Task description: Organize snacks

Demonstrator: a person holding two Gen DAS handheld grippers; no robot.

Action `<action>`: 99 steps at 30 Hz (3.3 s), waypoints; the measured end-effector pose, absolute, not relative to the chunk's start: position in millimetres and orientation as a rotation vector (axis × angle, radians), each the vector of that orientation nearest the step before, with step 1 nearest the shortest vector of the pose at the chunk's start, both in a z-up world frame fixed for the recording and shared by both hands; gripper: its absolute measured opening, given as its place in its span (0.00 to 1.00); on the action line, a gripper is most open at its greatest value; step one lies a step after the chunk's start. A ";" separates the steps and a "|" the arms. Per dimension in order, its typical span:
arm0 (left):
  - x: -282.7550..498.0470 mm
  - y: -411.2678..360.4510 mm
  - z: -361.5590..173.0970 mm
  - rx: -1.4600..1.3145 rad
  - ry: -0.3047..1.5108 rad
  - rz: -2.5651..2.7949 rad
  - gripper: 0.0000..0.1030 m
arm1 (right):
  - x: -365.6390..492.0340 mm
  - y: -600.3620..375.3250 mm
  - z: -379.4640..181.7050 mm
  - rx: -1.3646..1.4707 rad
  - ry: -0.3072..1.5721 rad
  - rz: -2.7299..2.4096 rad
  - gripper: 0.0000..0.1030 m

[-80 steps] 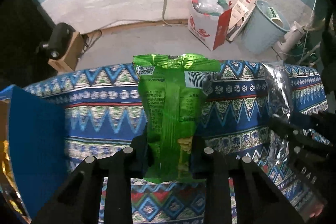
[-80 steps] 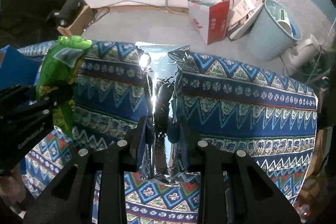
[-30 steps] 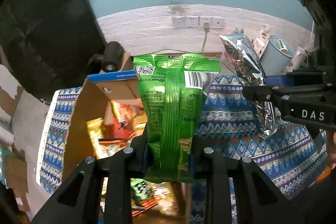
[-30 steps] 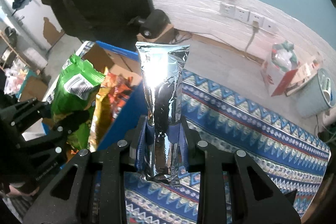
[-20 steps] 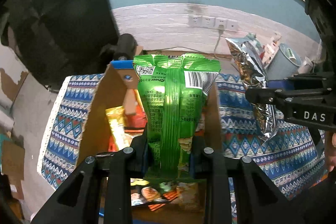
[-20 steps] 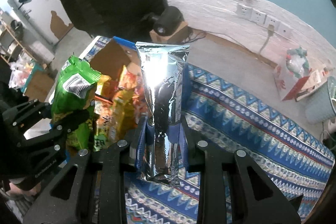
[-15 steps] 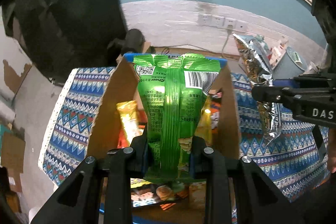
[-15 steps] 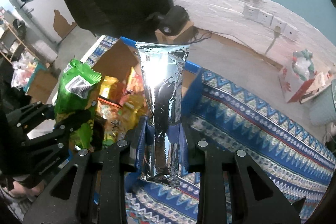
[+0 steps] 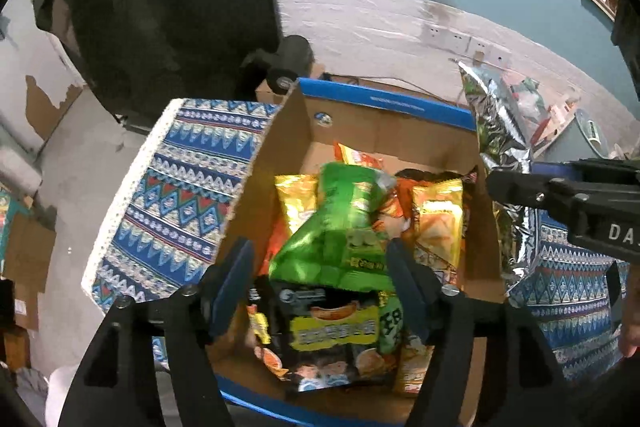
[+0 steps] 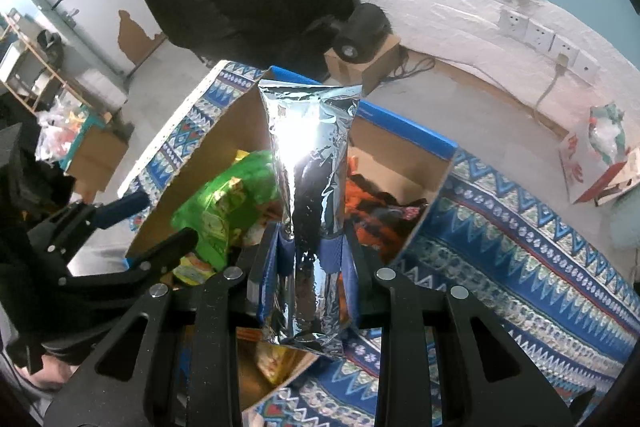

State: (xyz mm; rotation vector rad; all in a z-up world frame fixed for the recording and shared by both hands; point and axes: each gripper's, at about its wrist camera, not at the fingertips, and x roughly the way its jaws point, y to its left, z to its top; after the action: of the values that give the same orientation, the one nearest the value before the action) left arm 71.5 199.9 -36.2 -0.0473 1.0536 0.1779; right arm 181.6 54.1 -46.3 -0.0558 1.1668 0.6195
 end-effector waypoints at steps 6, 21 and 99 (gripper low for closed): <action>64.1 207.6 -26.8 -0.062 1.054 0.181 0.73 | 181.9 66.1 -51.5 -0.025 1.193 0.647 0.26; 49.8 203.7 -12.7 -0.036 1.021 0.184 0.81 | 167.9 60.9 -31.8 0.000 1.136 0.636 0.61; 32.7 124.4 6.9 0.090 0.975 0.102 0.95 | 77.1 -59.2 8.8 -0.088 0.936 0.407 0.80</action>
State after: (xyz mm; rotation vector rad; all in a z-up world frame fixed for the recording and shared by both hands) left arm 32.7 124.4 6.9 0.0896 0.9747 0.1018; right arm 77.1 -59.2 8.8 -0.0876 0.9361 0.4074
